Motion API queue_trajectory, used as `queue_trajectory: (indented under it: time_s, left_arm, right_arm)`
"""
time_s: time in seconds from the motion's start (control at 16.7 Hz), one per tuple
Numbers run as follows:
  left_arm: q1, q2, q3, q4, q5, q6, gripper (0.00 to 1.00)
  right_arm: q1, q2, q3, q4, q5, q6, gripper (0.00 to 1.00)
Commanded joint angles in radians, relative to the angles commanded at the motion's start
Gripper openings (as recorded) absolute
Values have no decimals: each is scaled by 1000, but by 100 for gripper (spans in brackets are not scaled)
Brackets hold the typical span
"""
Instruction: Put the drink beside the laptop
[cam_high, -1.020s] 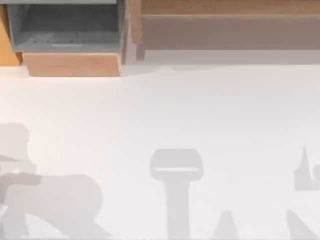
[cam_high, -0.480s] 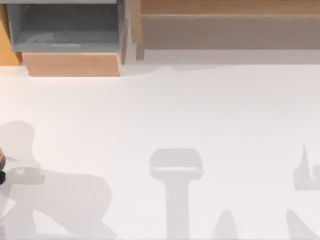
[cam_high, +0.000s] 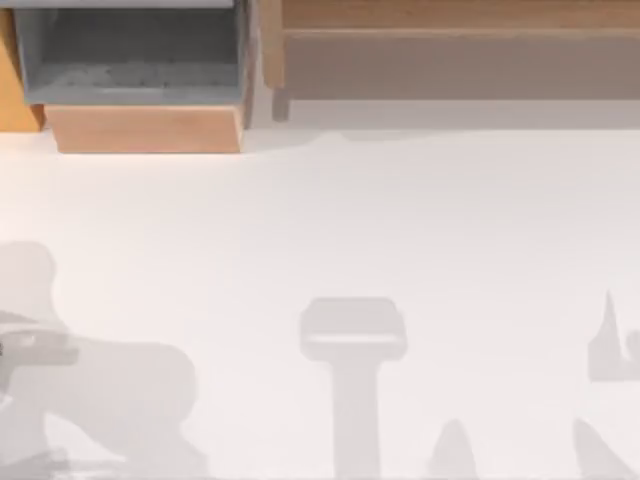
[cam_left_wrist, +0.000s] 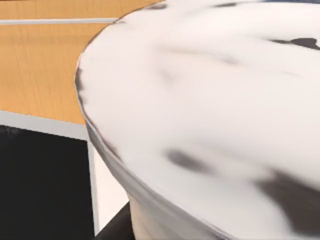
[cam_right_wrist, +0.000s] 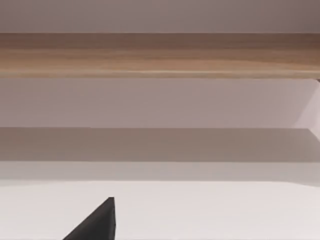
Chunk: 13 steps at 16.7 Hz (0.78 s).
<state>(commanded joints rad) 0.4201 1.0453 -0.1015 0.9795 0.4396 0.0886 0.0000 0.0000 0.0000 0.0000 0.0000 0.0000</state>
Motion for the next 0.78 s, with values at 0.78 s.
queue_trajectory:
  time_s: [0.78]
  left_arm:
    - [-10,102,4,37,-2,12,38]
  right_arm:
    - [0,0,0,0,0,0,100]
